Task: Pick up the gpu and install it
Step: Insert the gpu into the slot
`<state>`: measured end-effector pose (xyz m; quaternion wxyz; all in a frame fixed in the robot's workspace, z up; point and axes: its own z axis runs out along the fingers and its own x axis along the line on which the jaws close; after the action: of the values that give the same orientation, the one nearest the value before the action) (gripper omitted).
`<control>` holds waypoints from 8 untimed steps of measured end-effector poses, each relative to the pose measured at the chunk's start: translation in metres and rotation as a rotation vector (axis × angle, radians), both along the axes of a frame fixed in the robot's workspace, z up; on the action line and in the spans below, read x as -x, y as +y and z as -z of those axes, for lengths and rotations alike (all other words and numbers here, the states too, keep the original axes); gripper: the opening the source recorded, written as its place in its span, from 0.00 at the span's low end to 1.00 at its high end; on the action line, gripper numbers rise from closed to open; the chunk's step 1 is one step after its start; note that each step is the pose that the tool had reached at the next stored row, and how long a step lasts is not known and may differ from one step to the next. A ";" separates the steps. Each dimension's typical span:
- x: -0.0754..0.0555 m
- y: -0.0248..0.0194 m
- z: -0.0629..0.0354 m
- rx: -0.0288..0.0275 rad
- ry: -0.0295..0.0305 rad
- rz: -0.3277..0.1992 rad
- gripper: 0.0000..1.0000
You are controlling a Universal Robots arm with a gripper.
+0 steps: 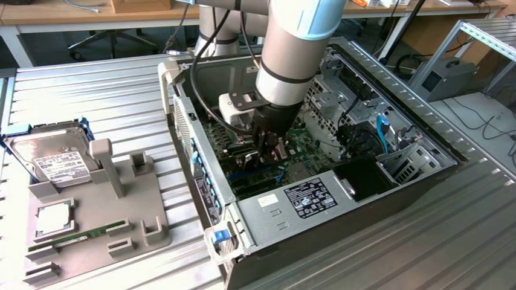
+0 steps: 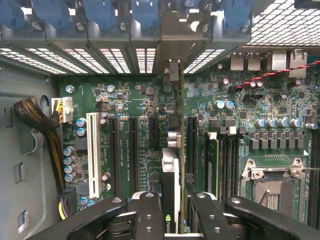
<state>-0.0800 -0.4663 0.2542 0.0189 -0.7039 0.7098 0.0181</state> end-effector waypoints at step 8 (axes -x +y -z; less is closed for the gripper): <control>0.000 0.0000 0.0013 0.0001 0.0000 0.000 0.27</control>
<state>-0.0800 -0.4663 0.2528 0.0189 -0.7039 0.7098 0.0181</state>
